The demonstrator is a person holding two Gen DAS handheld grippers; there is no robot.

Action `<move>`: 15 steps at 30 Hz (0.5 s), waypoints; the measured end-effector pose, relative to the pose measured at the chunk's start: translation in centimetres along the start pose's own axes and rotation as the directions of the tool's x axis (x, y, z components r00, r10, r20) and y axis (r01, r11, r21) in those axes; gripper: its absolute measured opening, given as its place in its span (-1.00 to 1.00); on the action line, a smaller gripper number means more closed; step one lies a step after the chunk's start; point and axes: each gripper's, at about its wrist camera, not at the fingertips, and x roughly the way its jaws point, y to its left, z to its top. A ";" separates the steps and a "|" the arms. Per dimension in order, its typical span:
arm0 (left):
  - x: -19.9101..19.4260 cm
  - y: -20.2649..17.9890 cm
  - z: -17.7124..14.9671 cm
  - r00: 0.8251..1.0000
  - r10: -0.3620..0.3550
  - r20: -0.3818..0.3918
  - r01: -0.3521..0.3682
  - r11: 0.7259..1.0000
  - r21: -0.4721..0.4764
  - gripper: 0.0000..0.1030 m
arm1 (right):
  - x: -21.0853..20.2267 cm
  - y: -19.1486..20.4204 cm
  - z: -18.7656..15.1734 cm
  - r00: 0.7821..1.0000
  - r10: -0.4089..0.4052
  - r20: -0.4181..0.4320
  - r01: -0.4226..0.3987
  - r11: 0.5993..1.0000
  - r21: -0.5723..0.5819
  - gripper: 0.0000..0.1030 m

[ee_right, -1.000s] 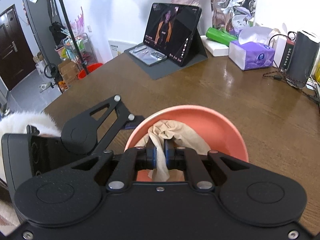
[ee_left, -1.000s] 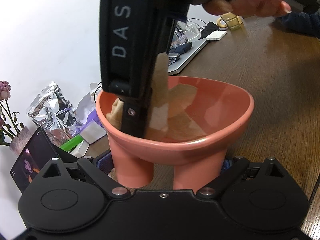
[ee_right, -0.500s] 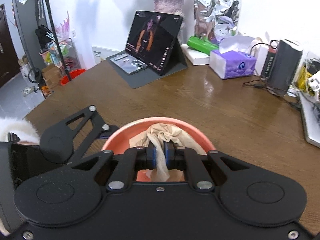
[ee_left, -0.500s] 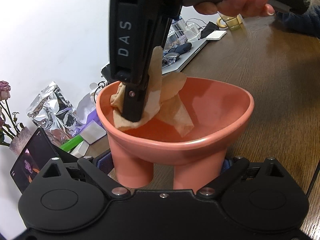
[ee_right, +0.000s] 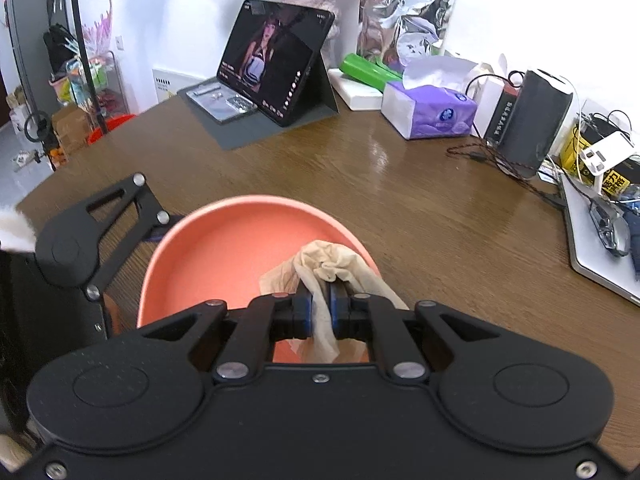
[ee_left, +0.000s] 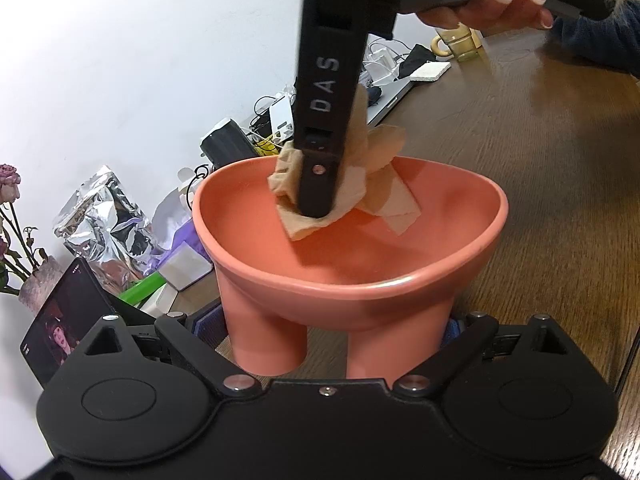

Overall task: Clean bowl
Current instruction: 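Press the towel down into the bowl bottom with the right tool, then sweep the towel along the bowl's inner wall with the right tool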

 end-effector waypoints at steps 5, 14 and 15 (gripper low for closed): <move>-1.9 -2.2 0.1 1.000 0.006 -0.001 -0.006 1.000 -0.002 0.85 | 0.0 -0.2 -0.7 0.999 -0.017 -0.043 0.016 1.000 -0.016 -0.82; -4.2 -4.0 0.3 1.000 0.012 0.016 -0.012 1.000 -0.005 0.85 | 0.0 -0.2 -2.1 0.993 -0.026 -0.111 0.022 0.999 -0.041 -0.82; -4.4 -4.2 0.3 1.000 0.013 0.016 -0.013 1.000 -0.004 0.85 | 0.1 -0.2 -2.2 0.993 -0.023 -0.116 0.019 0.999 -0.040 -0.82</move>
